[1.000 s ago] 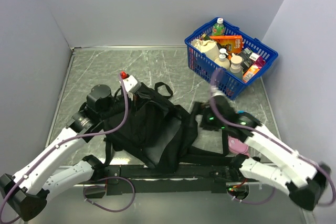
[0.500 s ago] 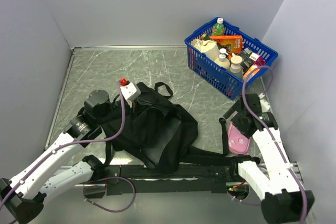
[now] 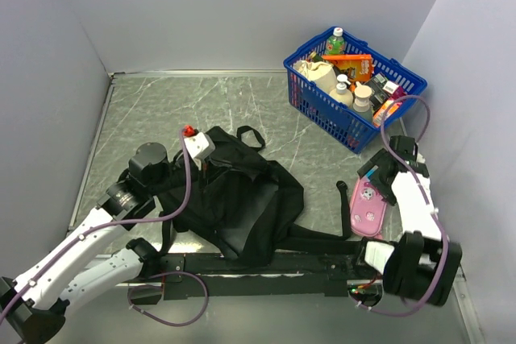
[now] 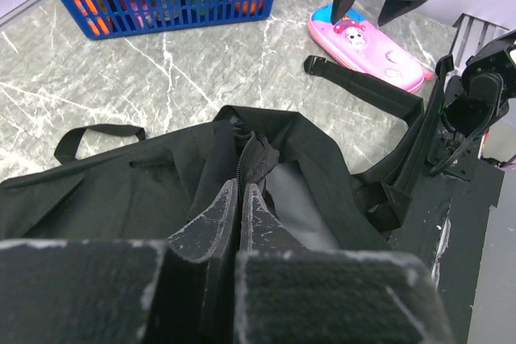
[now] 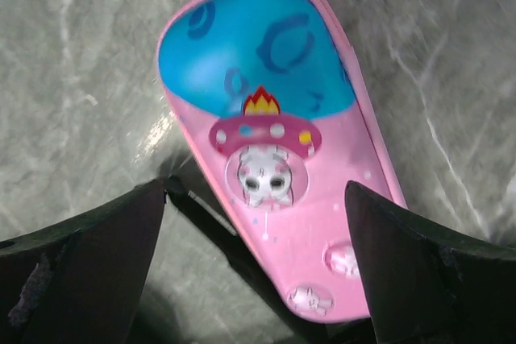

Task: Pack the student bag
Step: Adjust the stationery at the center of the board.

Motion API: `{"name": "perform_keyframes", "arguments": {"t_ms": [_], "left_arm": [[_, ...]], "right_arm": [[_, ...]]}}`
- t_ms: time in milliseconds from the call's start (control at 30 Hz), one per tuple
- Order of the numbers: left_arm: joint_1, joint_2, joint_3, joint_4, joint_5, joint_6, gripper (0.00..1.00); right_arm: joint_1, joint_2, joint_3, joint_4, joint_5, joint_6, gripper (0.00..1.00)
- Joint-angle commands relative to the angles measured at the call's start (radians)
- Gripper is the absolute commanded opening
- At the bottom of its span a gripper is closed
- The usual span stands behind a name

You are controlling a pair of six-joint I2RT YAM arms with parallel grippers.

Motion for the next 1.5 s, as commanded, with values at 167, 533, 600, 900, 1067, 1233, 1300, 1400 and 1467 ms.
{"name": "perform_keyframes", "arguments": {"t_ms": [167,533,600,900,1067,1233,1300,1400,1467], "left_arm": [[-0.003,-0.026,-0.026,0.000,-0.007,-0.004,0.01],[-0.003,-0.052,-0.058,0.047,-0.022,-0.008,0.01],[-0.004,-0.049,-0.057,0.052,-0.023,-0.007,0.01],[0.000,-0.017,-0.029,0.072,0.004,-0.016,0.01],[0.005,-0.006,-0.023,0.081,0.013,-0.011,0.01],[0.009,0.000,-0.026,0.093,0.024,-0.019,0.01],[0.009,0.003,-0.023,0.095,0.024,-0.018,0.01],[0.014,0.003,-0.018,0.098,0.024,-0.019,0.01],[0.018,0.005,-0.017,0.101,0.030,-0.025,0.01]], "right_arm": [[-0.019,0.141,-0.018,0.148,0.061,-0.088,1.00],[-0.006,0.238,-0.114,0.374,-0.457,-0.076,1.00],[0.032,0.209,-0.134,0.422,-0.477,-0.030,1.00],[0.291,0.121,-0.082,0.414,-0.422,0.119,1.00],[0.284,0.036,0.011,0.272,-0.303,-0.029,1.00],[0.282,0.012,0.057,0.190,-0.122,-0.106,1.00],[0.284,0.005,0.045,0.191,-0.094,-0.103,1.00],[0.287,-0.006,-0.013,0.176,-0.028,-0.066,1.00],[0.297,-0.027,-0.044,0.165,0.032,-0.004,1.00]]}}
